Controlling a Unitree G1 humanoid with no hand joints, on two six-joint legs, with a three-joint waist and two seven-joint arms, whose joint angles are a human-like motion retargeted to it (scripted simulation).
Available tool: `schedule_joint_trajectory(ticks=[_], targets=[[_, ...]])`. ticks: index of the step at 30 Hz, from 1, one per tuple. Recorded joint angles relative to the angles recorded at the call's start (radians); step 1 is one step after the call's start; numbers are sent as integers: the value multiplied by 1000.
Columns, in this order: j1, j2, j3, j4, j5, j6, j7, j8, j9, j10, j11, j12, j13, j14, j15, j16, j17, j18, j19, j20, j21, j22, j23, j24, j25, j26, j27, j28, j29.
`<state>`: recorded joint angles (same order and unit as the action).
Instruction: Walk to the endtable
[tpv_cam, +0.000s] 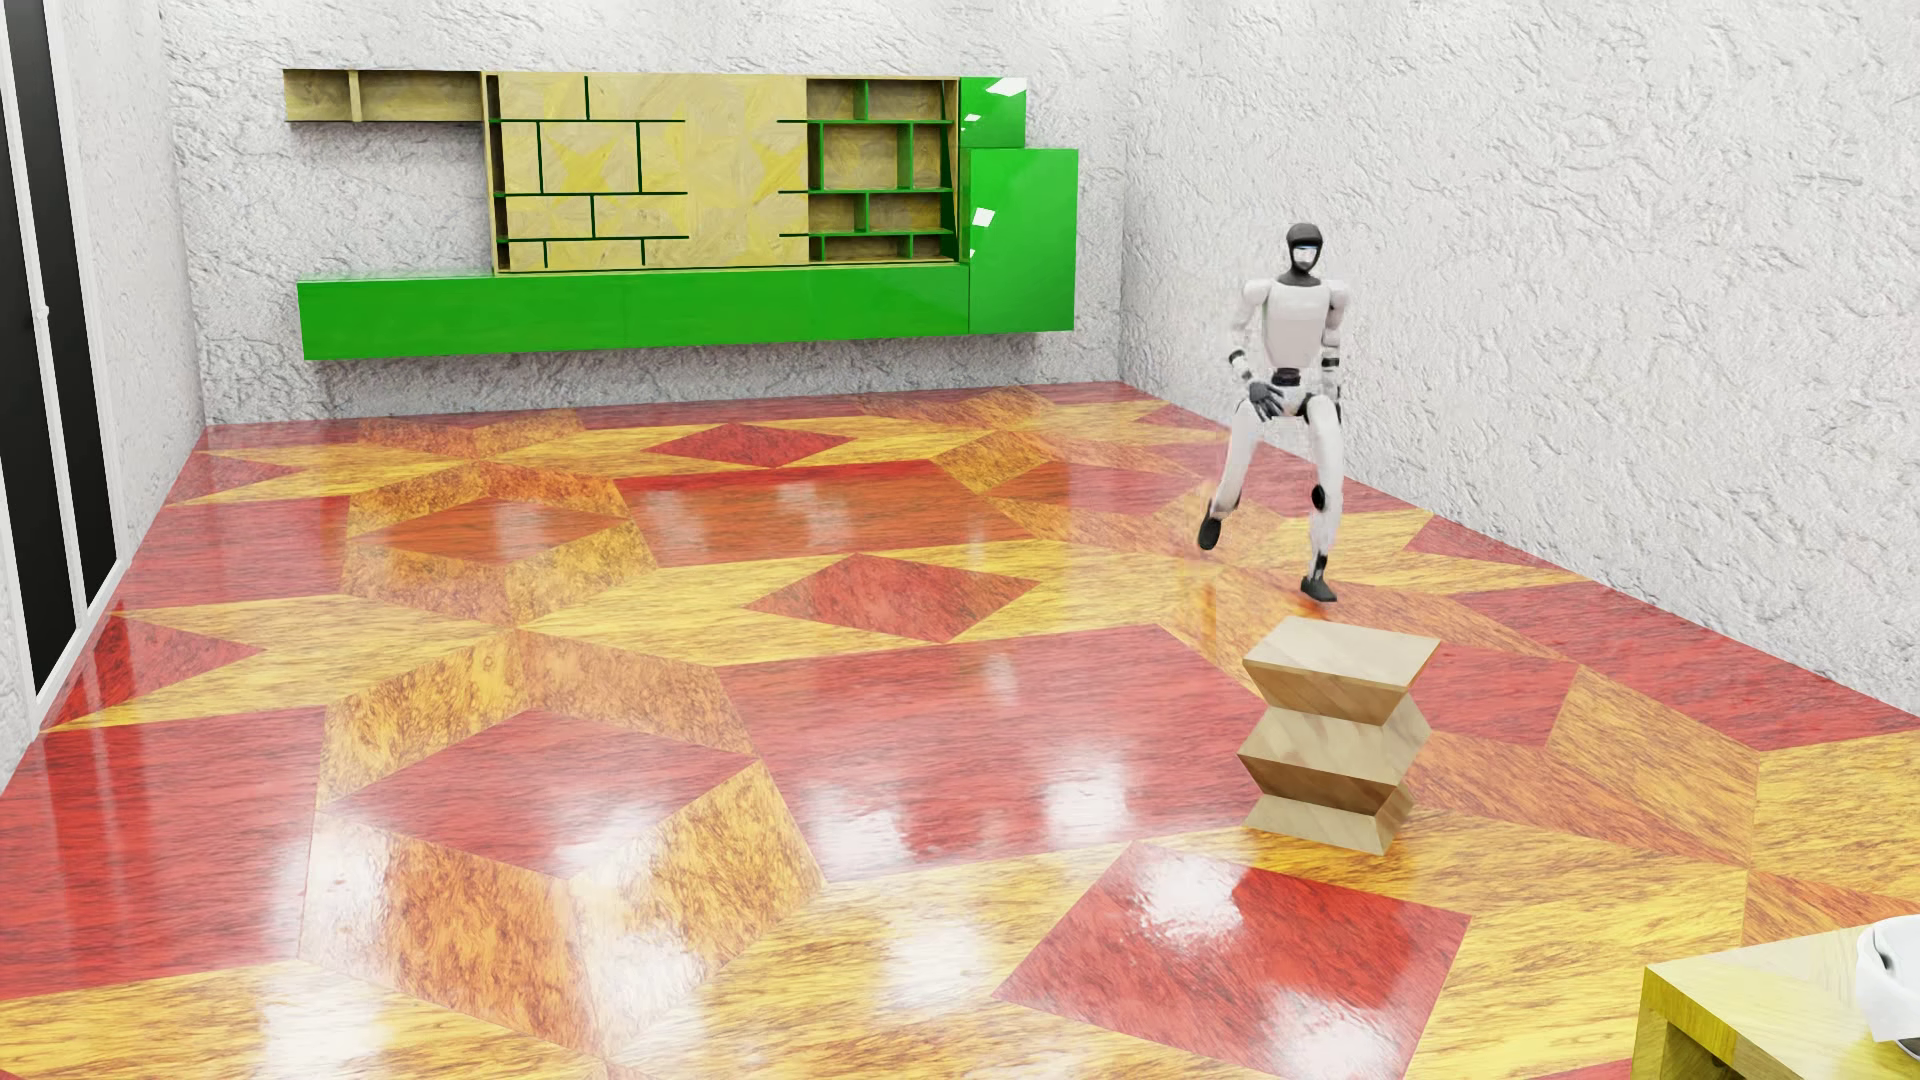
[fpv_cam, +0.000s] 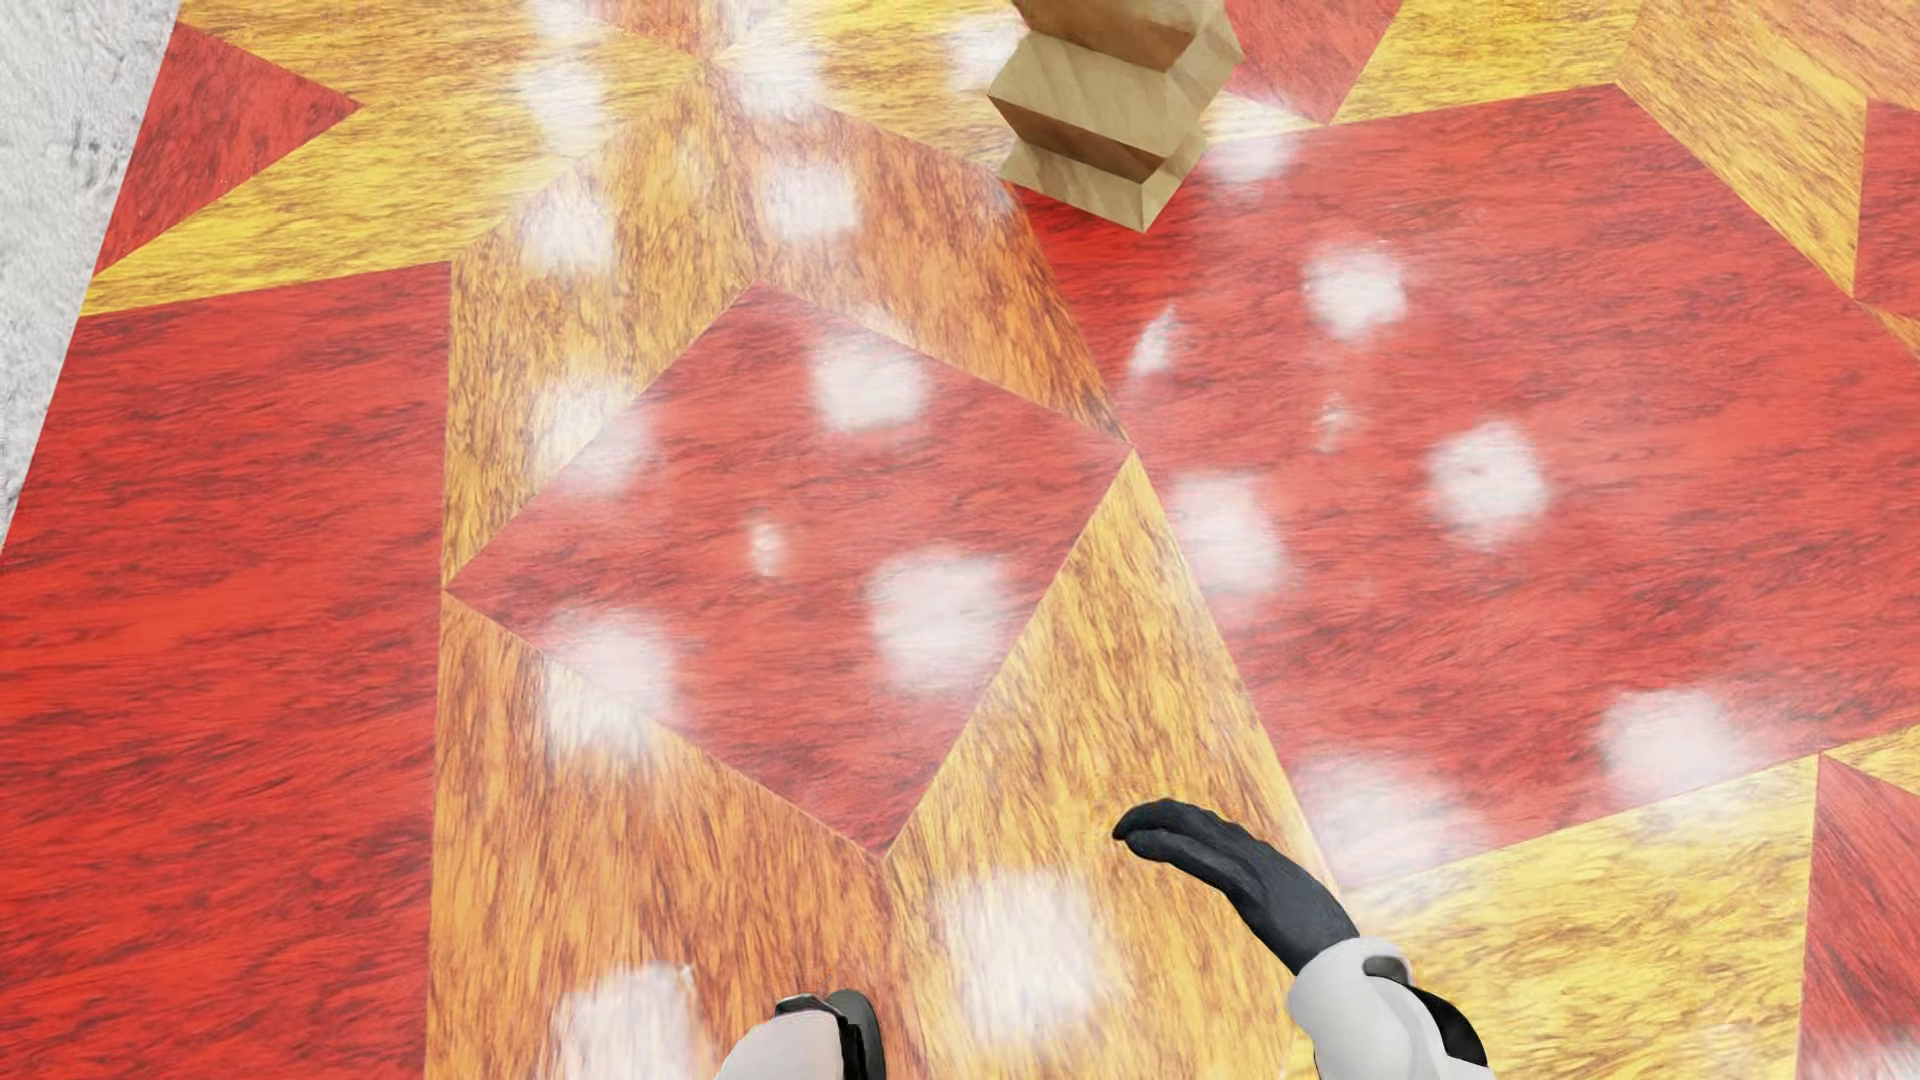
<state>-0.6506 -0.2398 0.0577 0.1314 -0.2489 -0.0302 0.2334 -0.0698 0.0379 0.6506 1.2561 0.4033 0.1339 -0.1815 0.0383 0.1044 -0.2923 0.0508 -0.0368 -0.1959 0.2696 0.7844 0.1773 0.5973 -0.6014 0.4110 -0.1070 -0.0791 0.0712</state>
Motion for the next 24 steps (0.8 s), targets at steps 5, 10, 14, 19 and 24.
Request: schedule_joint_trajectory(ticks=[5, 10, 14, 19, 24], targets=[[493, -483, -107, -194, 166, 6, -89, -63, -31, -222, -486, -443, 169, -241, -244, 160, 242, 6, 77, -306, -426, -61, 507, 214, 80, -98, 347, -25, -327], [866, -523, -192, -97, 106, 42, -257, -167, -17, -107, -901, -599, 481, -42, -142, 265, 284, -36, 132, -322, -445, -552, 509, 105, 12, -218, 211, 179, -222], [394, -353, -170, 94, 210, 88, -210, -180, 23, 719, -563, -365, 277, 192, -324, 209, 264, -70, -54, -186, -361, -638, 655, 0, -158, -145, 327, 203, 4], [-78, 152, -39, -70, 309, 64, -190, -88, -38, 2, -883, -257, -99, 61, -485, 171, 210, -104, -11, -211, -257, -102, 481, -13, -282, 28, 196, 3, -103], [-103, 331, 46, 36, 161, 67, -159, 134, -57, -117, -487, 228, -82, 249, -218, 47, 93, -91, 108, 113, -58, -383, -16, 46, -34, -62, -131, -47, -164]])
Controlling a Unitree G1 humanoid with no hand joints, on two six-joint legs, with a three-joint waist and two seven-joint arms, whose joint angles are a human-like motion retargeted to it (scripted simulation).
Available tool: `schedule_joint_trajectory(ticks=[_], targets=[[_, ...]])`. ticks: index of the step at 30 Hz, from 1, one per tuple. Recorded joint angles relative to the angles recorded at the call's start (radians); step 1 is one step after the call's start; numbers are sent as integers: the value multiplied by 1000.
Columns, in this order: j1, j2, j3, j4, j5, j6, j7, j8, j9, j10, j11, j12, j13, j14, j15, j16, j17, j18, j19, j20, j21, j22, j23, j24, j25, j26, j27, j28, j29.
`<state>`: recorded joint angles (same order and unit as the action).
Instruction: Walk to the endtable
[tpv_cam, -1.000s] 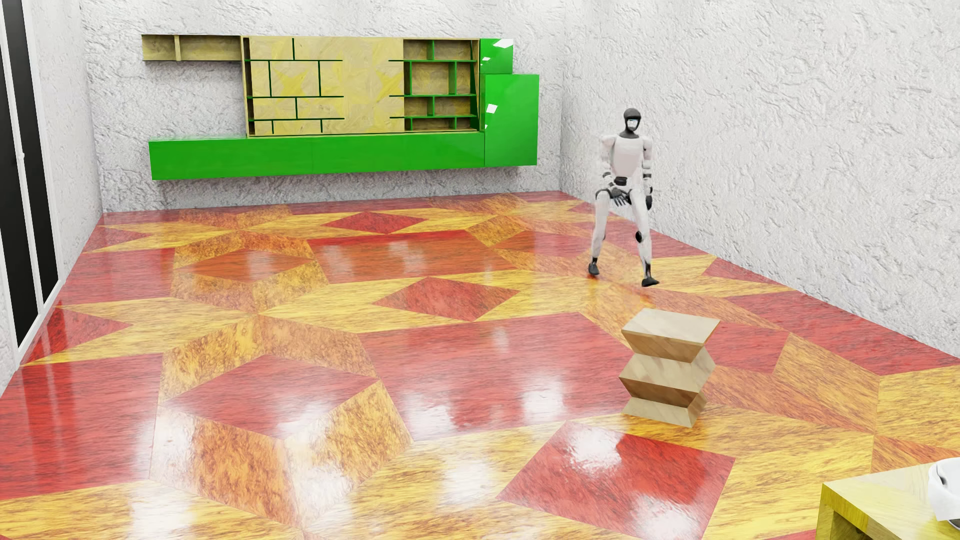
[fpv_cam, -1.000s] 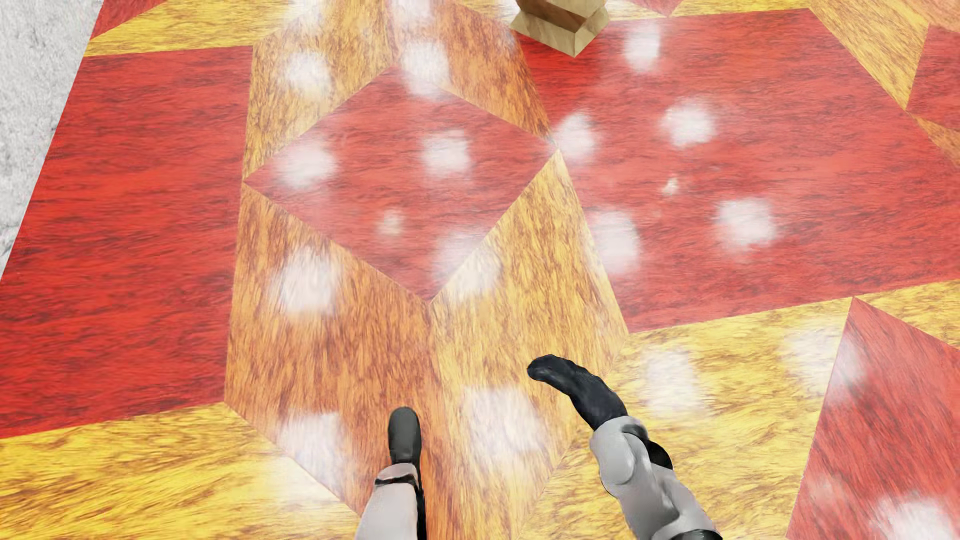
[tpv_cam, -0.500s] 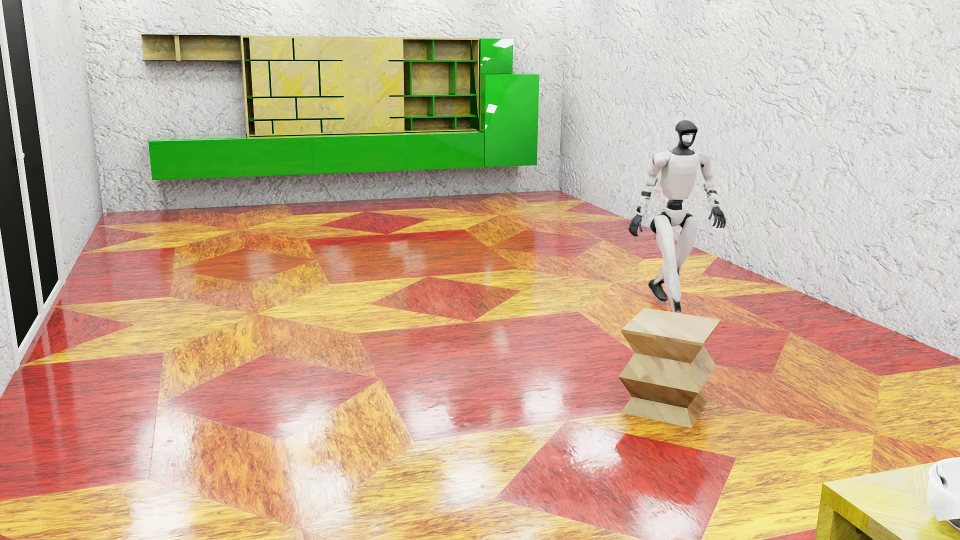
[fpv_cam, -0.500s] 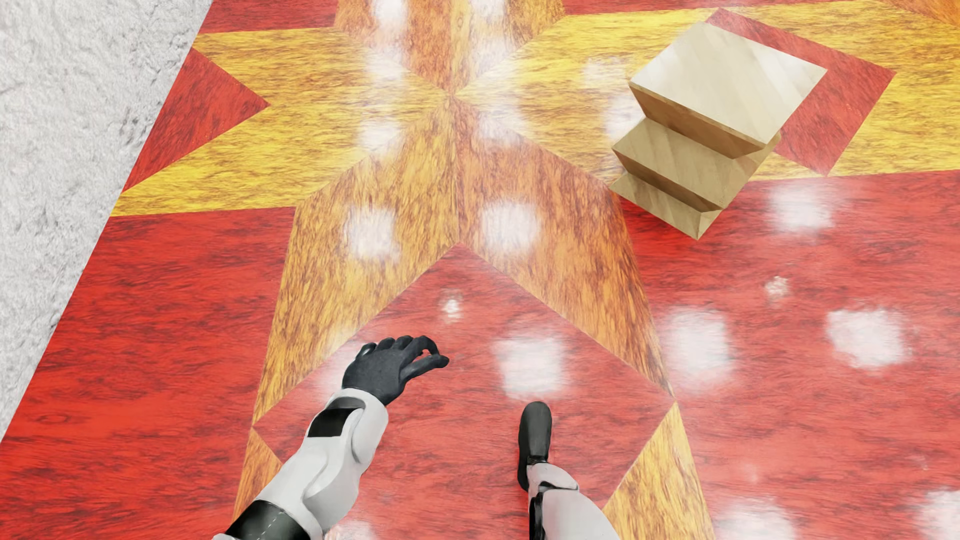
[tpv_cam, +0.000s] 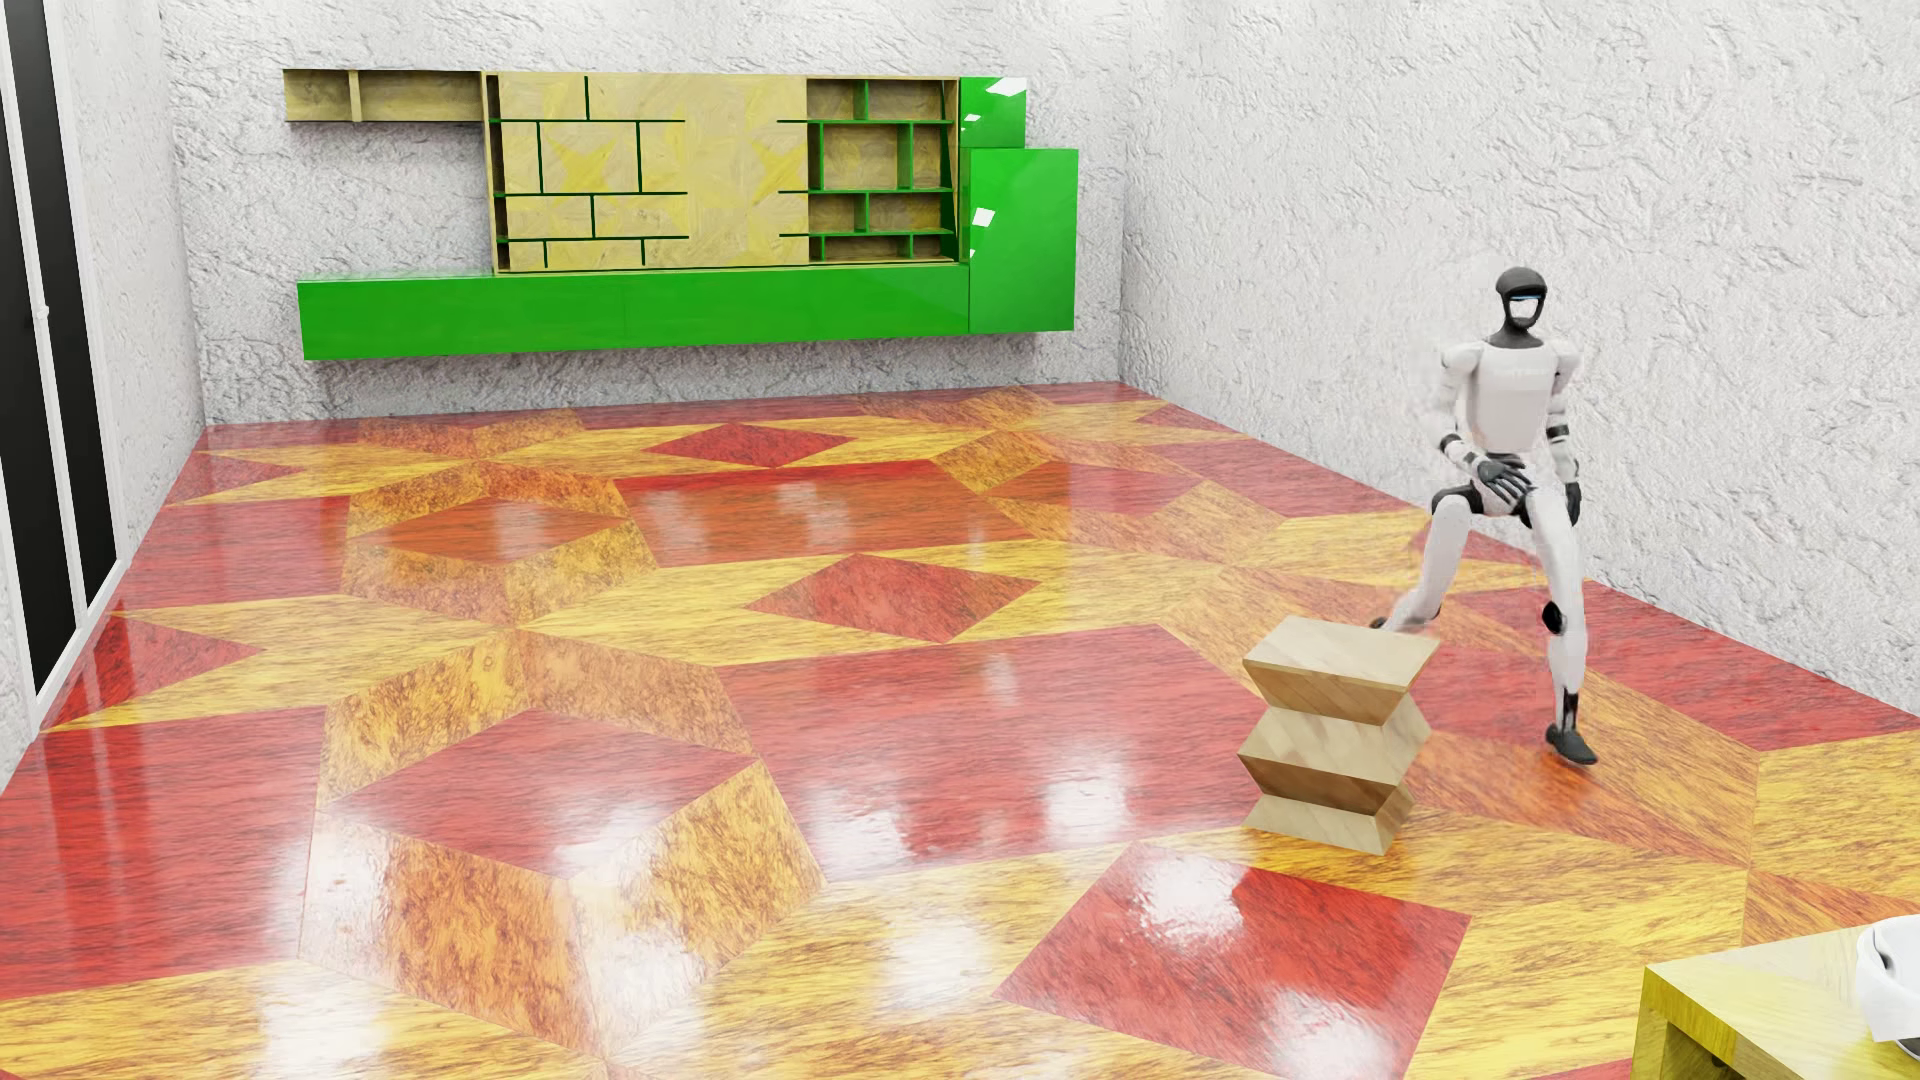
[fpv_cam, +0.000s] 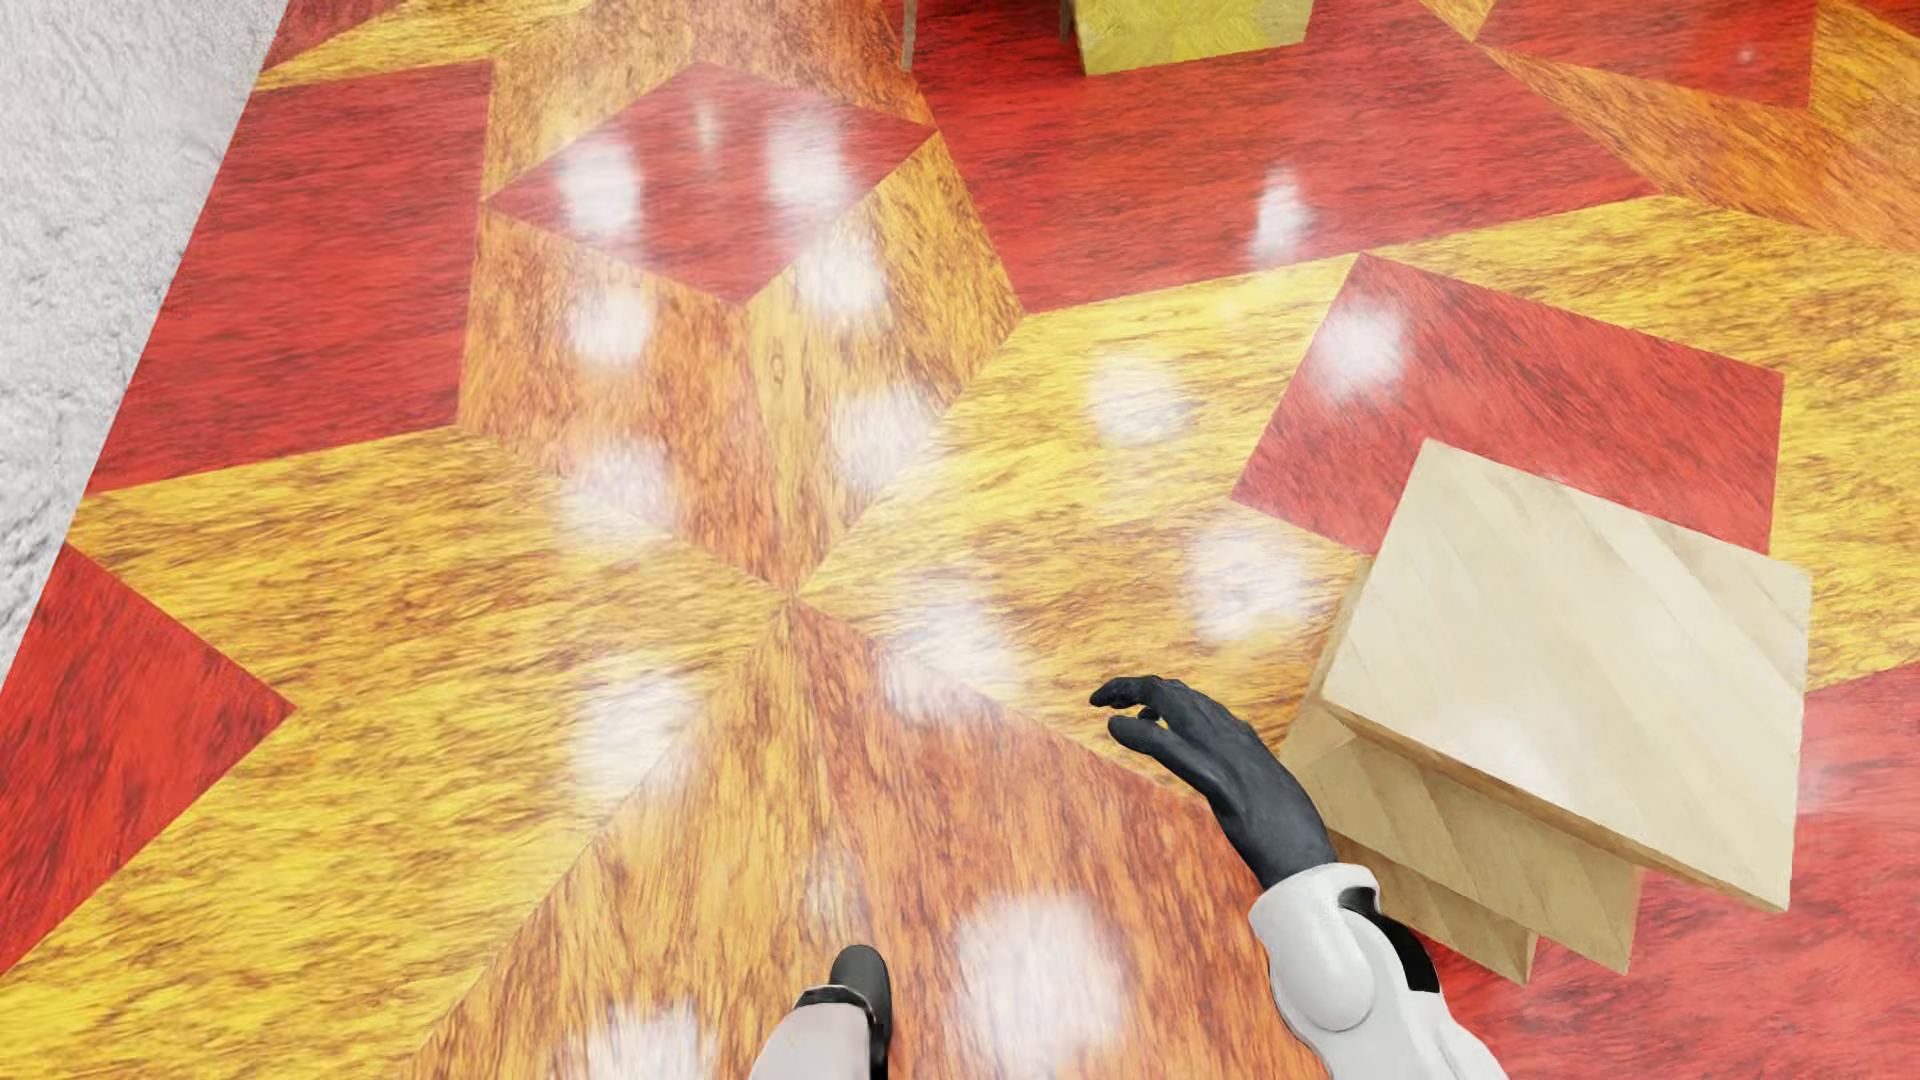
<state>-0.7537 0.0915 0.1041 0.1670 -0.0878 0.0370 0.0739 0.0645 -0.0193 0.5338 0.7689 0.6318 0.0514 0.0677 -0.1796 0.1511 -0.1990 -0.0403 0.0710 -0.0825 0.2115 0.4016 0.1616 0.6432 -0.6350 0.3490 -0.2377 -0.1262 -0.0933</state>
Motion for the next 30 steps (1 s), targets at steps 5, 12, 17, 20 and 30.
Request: schedule_joint_trajectory(ticks=[5, 12, 17, 20, 30], targets=[[404, -721, -157, -2, -53, -38, 381, -25, 52, 119, 552, -318, 276, -418, -75, 36, 115, 39, -158, -218, -60, 161, 79, 73, -77, 79, 128, 92, -121], [600, -654, -384, -147, 34, -35, 462, -617, 37, 697, -232, -732, 581, -219, -86, 491, 293, -101, -319, -383, -761, -2, 38, 71, 284, 10, 255, 137, -257], [102, -732, -321, 166, 176, -63, 172, -204, 73, 714, 53, -362, 306, -374, -194, 436, 207, 178, -319, -100, -525, 3, 150, -75, 158, 32, 134, 264, -171], [262, -730, -200, -20, 221, -86, -405, -50, 53, 188, 113, -189, 177, -210, -258, 292, 40, -197, -294, -60, -131, 35, 125, 41, -191, 31, 97, 122, 229], [535, -592, -151, -40, -228, -123, 249, -516, 9, -94, 186, -515, 129, -450, -272, 16, 63, -176, -149, -131, -175, 176, 322, 31, -63, -69, 315, 124, 93]])
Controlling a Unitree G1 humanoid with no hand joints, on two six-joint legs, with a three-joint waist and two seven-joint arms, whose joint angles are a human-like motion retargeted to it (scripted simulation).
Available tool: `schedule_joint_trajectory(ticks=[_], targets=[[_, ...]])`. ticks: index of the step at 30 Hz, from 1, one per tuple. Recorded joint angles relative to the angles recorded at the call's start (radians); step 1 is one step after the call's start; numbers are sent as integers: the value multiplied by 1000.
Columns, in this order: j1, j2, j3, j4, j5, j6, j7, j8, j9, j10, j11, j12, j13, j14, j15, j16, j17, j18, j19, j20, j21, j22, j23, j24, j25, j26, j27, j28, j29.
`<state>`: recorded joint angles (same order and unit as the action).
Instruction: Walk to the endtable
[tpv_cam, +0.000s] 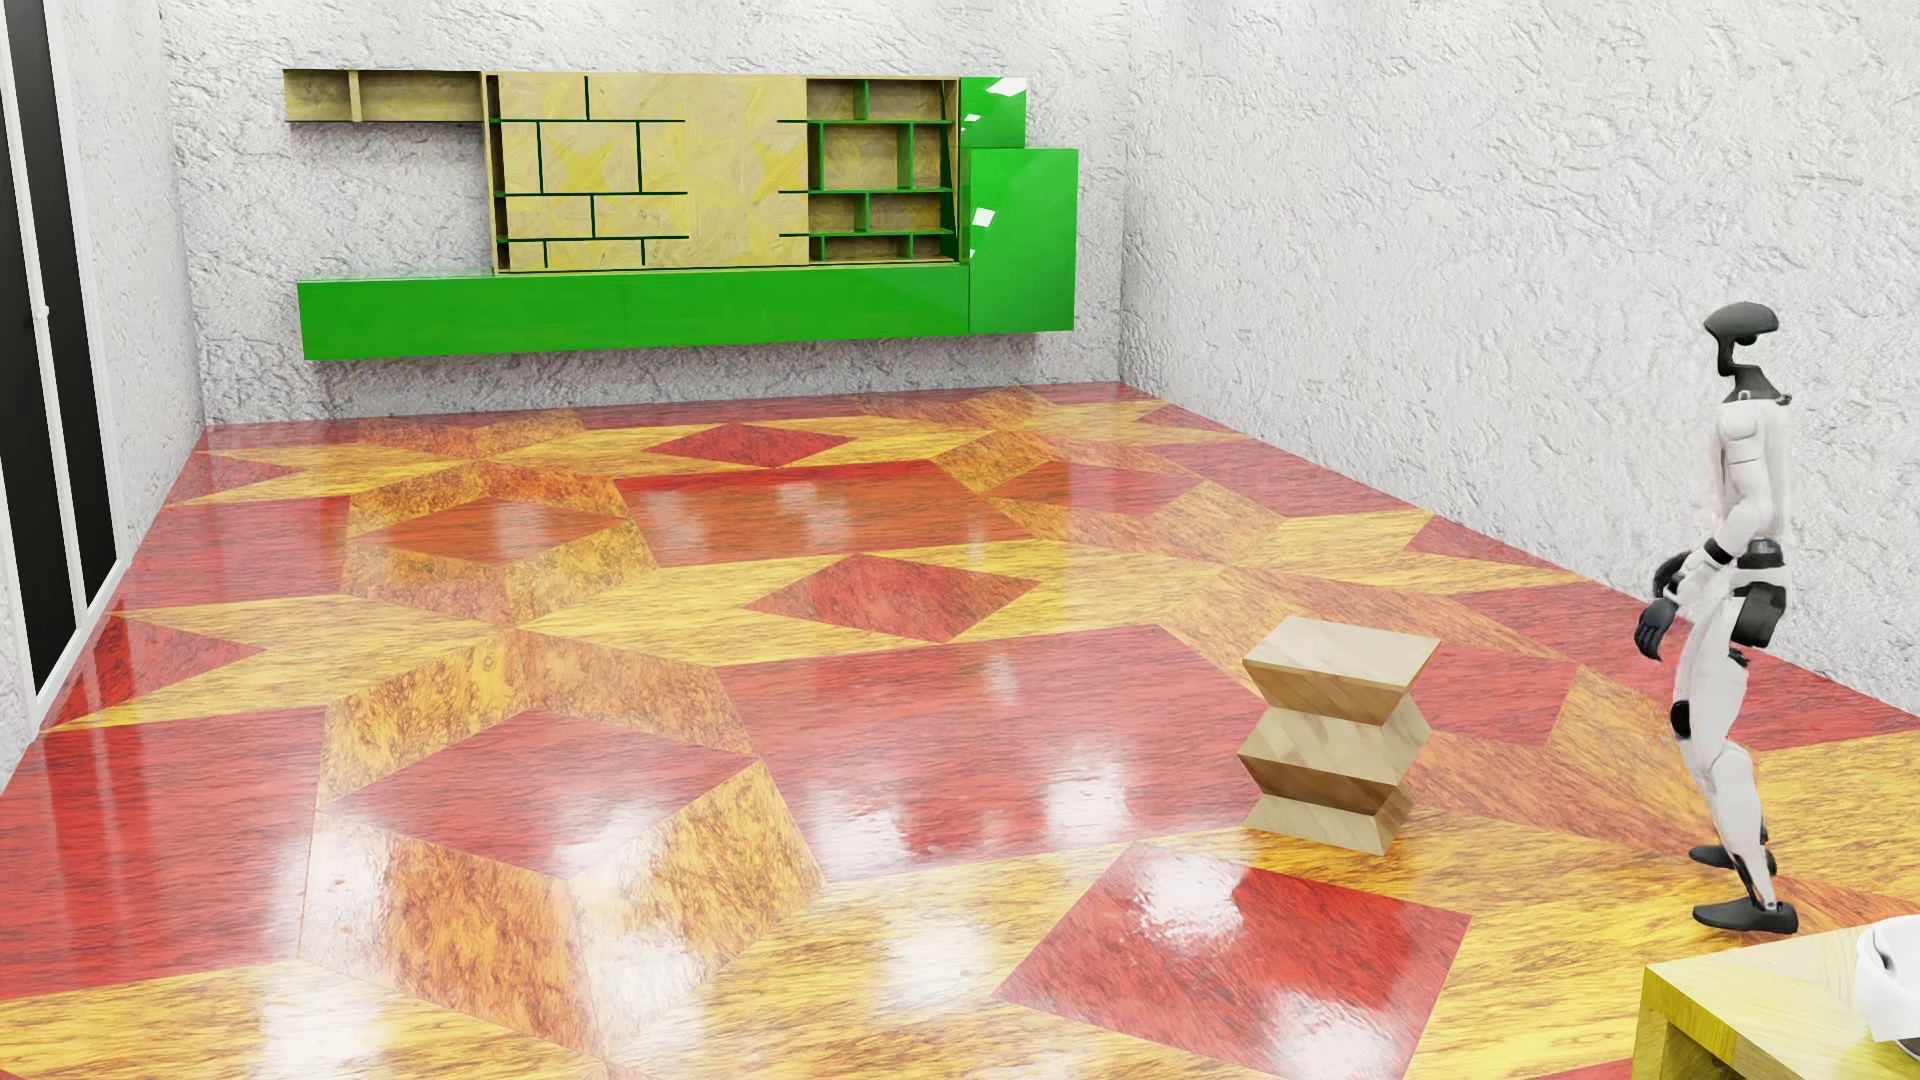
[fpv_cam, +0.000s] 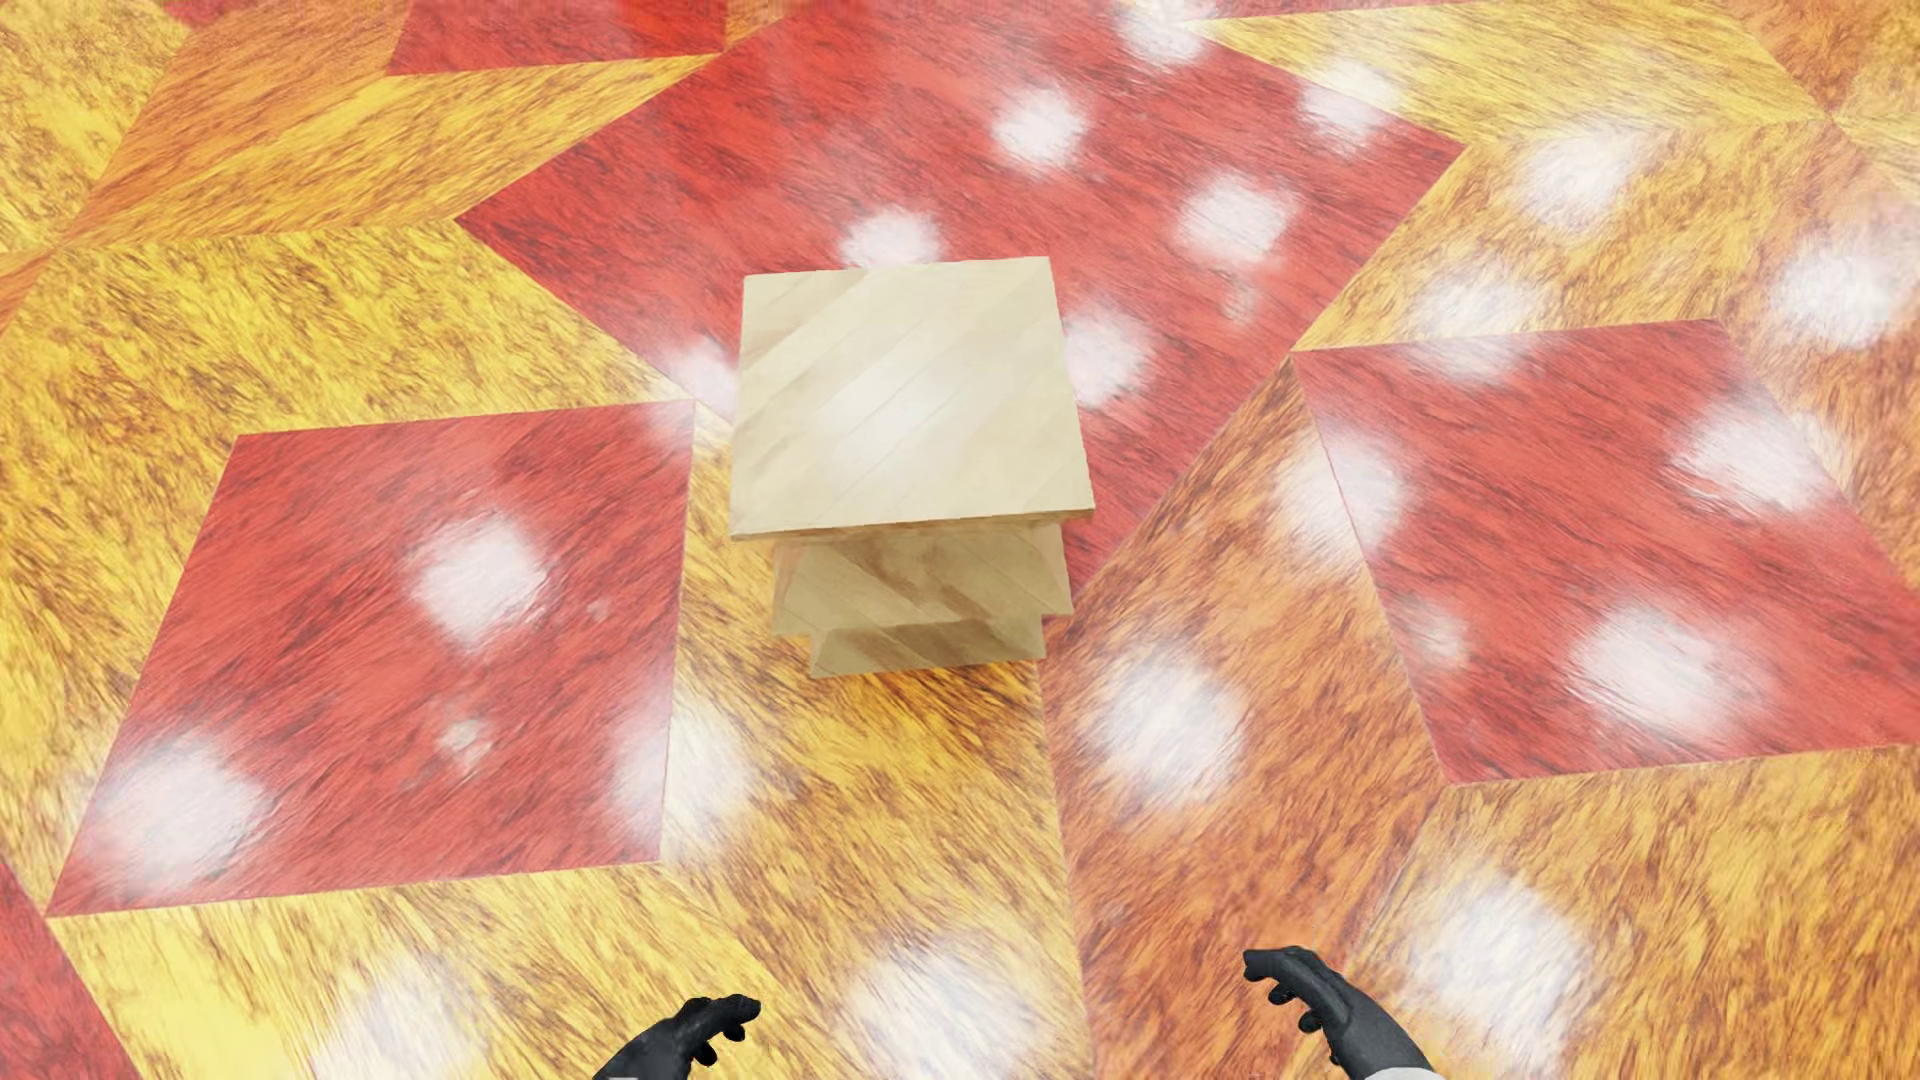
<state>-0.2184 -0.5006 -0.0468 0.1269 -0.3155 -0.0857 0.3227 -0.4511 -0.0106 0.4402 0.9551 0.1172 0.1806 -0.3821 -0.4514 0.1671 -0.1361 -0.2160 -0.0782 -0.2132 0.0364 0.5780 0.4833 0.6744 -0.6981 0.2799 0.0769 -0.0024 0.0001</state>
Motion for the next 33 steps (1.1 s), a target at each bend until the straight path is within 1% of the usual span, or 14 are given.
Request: schedule_joint_trajectory(ticks=[1, 2, 5, 6, 8, 10, 12, 14, 15, 18, 22, 25, 29, 33], targets=[[11, 80, -4, -1, 38, -2, 27, 4, -5, 7, -146, -12, -5, -8, -105, -1, -3, 8, 27, 34, 2, -11, 62, -18, -5, -1, 36, 44, -5], [21, 136, -4, 18, 85, -1, 52, 9, -9, 21, -258, -19, -14, -11, -134, 6, 4, 13, 21, 68, 8, -27, 125, -35, -13, 4, 65, 95, -13], [-2, 181, 11, 158, 225, 33, 144, 85, 0, 193, -388, 25, -56, 37, -42, 3, 35, 41, -6, 199, 17, -33, 328, -133, -5, 21, 137, 244, -42], [-26, 203, 16, 212, 266, 46, 155, 107, 4, 277, -427, 33, -63, 85, -18, 16, 34, 54, -10, 187, 33, -6, 377, -155, -20, 34, 150, 238, -31], [-84, 248, 22, 310, 334, 70, 133, 141, 11, 440, -492, 16, -40, 181, 20, 90, 26, 73, -16, 55, 52, 79, 401, -111, -52, 44, 99, 98, -76], [-125, 265, 25, 352, 369, 91, 94, 181, 16, 538, -505, -4, -4, 195, 36, 128, 37, 67, -15, -53, -9, 149, 390, -51, -1, 40, 49, -39, -160], [-150, 276, 22, 306, 381, 103, 17, 210, 17, 508, -518, 0, 27, 83, 47, 82, 49, 88, -7, -10, -69, 157, 369, -63, 51, 39, 47, 24, -168], [-117, 293, 17, 231, 376, 112, -26, 229, 10, 302, -559, 9, 54, 50, 71, -5, 57, 64, 6, 69, -113, 129, 345, -136, 70, 12, 71, 147, -115], [-80, 298, 15, 201, 370, 117, -10, 237, 4, 197, -577, 3, 66, 60, 81, -34, 56, 101, 13, 63, -125, 117, 334, -145, 68, -1, 84, 173, -83], [29, 288, 12, 130, 330, 121, 63, 249, -5, -12, -568, -69, 90, 63, 89, -67, 54, 134, 33, -74, -166, 125, 322, -66, 36, -11, 98, 135, -54], [48, 278, -8, 48, 257, 99, 55, 237, -10, -78, -537, -165, 63, 94, 76, -56, 141, 157, 57, -224, -360, 157, 329, -29, 92, -2, 142, 39, -111], [49, 280, -10, 18, 223, 88, 49, 234, -8, -60, -522, -190, 42, 75, 72, -20, 149, 175, 73, -260, -314, 198, 336, -66, 14, 23, 107, 44, -70], [67, 278, 7, 3, 209, 82, 83, 267, -10, -62, -520, -122, -6, 62, 78, 17, 124, 192, 92, -200, -228, 224, 321, -148, -79, 69, 74, 92, 11], [68, 283, 18, -8, 199, 76, 89, 271, -12, -58, -524, -73, -21, 50, 81, 49, 127, 203, 106, -218, -251, 312, 287, -185, -42, 116, 66, 57, -35]])
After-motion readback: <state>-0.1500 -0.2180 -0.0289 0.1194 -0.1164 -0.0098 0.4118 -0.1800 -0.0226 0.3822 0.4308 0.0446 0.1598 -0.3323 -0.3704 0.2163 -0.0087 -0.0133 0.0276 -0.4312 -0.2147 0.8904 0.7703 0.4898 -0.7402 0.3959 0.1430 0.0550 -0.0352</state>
